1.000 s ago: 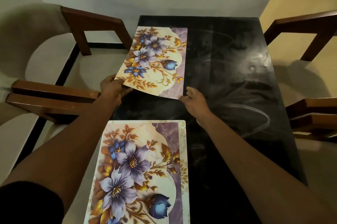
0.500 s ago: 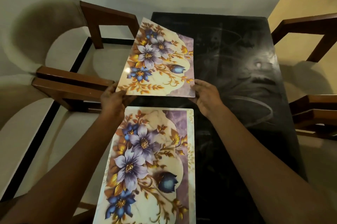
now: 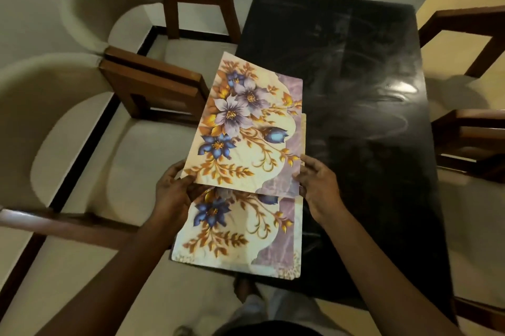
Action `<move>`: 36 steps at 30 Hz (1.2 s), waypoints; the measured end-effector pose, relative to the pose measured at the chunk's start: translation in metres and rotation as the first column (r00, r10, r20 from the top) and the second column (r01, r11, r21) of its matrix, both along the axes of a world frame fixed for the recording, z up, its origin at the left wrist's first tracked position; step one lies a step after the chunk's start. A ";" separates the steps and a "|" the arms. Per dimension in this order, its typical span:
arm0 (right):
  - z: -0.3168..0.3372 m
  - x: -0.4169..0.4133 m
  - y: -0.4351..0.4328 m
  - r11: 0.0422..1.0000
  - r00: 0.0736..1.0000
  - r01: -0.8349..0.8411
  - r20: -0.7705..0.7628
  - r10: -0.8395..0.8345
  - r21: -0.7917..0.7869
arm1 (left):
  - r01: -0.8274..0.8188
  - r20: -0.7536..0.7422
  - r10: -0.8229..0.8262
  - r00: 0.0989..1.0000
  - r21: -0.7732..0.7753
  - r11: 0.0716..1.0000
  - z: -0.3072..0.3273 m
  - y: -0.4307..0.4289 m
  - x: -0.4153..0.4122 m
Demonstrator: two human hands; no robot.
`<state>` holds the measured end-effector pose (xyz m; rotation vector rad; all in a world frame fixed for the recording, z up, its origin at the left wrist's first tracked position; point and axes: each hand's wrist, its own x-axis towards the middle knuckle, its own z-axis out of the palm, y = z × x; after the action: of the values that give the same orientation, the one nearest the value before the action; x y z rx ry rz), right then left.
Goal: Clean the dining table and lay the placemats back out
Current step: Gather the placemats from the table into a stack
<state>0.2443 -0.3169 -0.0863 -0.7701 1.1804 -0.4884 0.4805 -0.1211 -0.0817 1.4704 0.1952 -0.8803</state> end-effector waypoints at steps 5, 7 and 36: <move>-0.007 -0.034 0.063 0.999 0.997 0.007 -0.075 -0.010 -0.033 | -0.042 -0.040 0.042 0.998 -0.004 0.999 -0.004 0.054 -0.036; -0.006 -0.044 0.083 0.999 0.996 0.006 -0.086 -0.010 -0.042 | -0.051 -0.076 0.053 0.996 0.019 0.998 -0.008 0.074 -0.049; 0.017 -0.087 0.173 0.749 0.745 -0.631 -0.422 0.516 -0.200 | -0.160 0.335 0.058 0.941 0.284 0.945 0.022 0.168 -0.162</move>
<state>0.1569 -0.1442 -0.0690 -1.5134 1.1021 -0.0099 0.3187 0.0471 -0.0599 1.8542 0.1739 -0.5205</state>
